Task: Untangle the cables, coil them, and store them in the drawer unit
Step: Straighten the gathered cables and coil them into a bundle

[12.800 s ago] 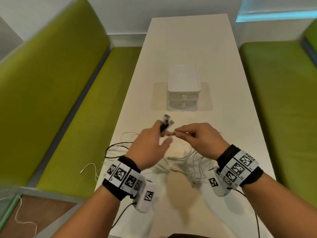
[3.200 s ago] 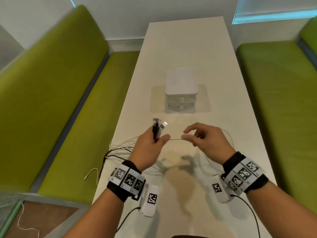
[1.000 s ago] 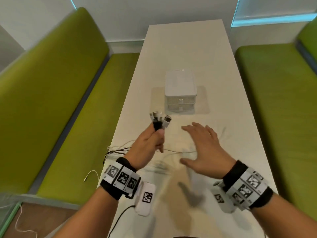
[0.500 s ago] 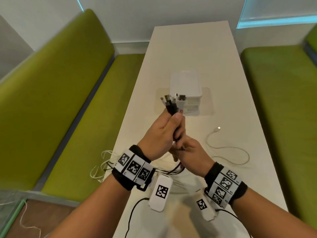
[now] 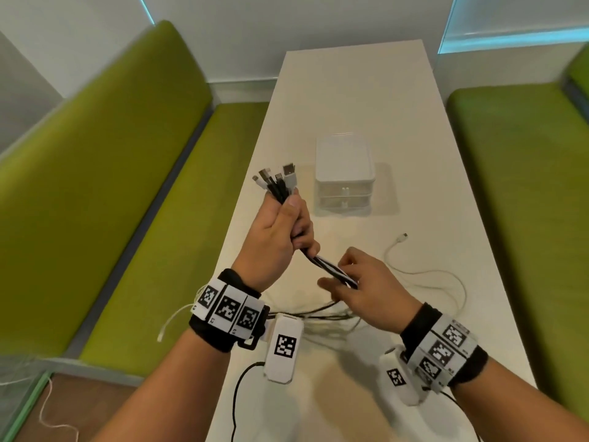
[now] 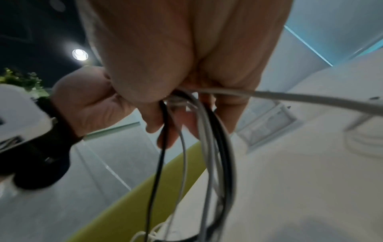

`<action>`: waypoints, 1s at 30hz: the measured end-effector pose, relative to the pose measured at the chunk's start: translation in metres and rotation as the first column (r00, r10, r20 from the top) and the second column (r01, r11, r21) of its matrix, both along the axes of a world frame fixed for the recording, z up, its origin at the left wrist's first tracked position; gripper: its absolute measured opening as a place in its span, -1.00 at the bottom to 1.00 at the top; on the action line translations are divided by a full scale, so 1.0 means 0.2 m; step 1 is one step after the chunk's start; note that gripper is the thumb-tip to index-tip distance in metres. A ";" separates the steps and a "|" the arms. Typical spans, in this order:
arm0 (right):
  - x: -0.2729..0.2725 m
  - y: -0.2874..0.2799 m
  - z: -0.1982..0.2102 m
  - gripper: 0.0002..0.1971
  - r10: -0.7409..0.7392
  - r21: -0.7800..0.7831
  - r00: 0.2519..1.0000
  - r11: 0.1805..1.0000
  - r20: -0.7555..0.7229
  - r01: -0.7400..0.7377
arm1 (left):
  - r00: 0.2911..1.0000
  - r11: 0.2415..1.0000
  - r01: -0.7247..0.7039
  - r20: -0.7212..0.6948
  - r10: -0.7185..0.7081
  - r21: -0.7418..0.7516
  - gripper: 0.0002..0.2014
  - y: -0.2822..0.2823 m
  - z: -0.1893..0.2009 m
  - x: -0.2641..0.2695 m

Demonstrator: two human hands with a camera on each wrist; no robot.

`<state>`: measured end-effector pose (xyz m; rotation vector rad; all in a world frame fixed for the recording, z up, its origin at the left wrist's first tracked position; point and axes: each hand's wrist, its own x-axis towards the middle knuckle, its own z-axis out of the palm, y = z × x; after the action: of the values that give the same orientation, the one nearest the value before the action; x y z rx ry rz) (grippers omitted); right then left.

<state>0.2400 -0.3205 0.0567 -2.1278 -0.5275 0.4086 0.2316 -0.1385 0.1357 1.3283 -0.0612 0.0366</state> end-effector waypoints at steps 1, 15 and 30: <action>0.01 -0.01 0.01 -0.64 0.020 0.001 0.997 1.000 -0.072 -0.020 | 1.000 1.000 -0.012 0.010 0.012 -0.011 -0.83 0.00 0.01 0.00; 0.03 -0.16 0.05 -0.50 0.057 0.096 0.939 0.995 -0.339 -0.026 | 0.983 0.983 -0.177 -0.047 0.180 0.050 -0.73 0.07 0.00 0.06; 0.09 -0.36 -0.01 -0.38 -0.046 -0.026 0.986 0.999 -0.162 0.042 | 0.960 0.761 -0.228 0.012 0.279 0.607 -0.89 0.33 -0.06 0.11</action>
<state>0.2583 -0.3932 0.0548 -2.1011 -0.3831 0.5599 0.2541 -0.0729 0.1228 1.9785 0.1959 0.2114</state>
